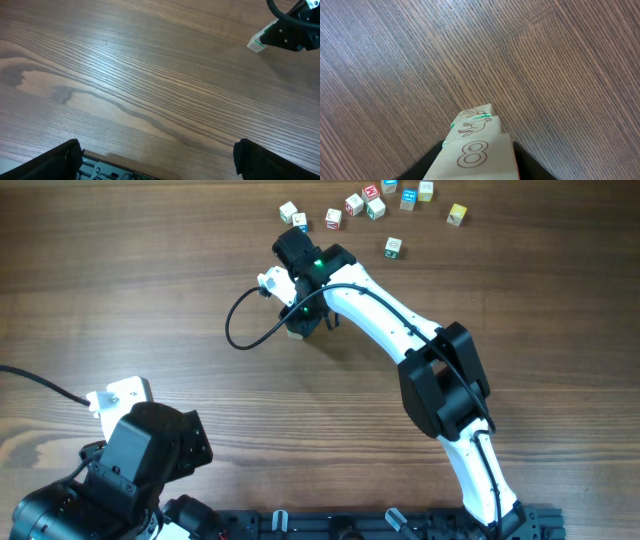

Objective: Form a tower

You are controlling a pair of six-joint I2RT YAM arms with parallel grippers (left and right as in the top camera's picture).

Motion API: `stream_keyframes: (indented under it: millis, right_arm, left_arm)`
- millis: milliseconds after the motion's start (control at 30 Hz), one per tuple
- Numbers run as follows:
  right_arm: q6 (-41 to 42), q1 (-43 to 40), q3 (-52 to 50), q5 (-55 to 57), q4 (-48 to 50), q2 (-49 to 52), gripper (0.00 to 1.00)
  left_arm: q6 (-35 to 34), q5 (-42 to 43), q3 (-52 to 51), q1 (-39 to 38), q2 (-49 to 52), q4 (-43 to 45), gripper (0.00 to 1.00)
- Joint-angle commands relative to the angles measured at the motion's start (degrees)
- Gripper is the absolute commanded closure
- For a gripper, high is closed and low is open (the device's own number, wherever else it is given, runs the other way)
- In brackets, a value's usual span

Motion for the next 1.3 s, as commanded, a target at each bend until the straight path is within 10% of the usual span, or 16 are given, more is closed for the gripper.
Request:
stream_keyframes:
  millis: [0,100,433,1267]
  right_arm:
    - [-0.5,-0.2,-0.8,0.8,0.0,1.4,0.37]
    - [-0.5,-0.2,-0.9,0.8,0.1,1.5,0.12]
    - [-1.4,-0.2,-0.9,3.2,0.7,3.5,0.11]
    - [-2.7,-0.2,-0.9,3.4,0.8,4.7,0.54]
  left_arm:
    - [0.7,-1.2,-0.1,0.3,0.0,0.2,0.00]
    - [0.7,-1.2,-0.1,0.3,0.0,0.2,0.00]
    - [0.7,-1.2,-0.1,0.3,0.0,0.2,0.00]
    - [0.7,-1.2,-0.1,0.3,0.0,0.2,0.00]
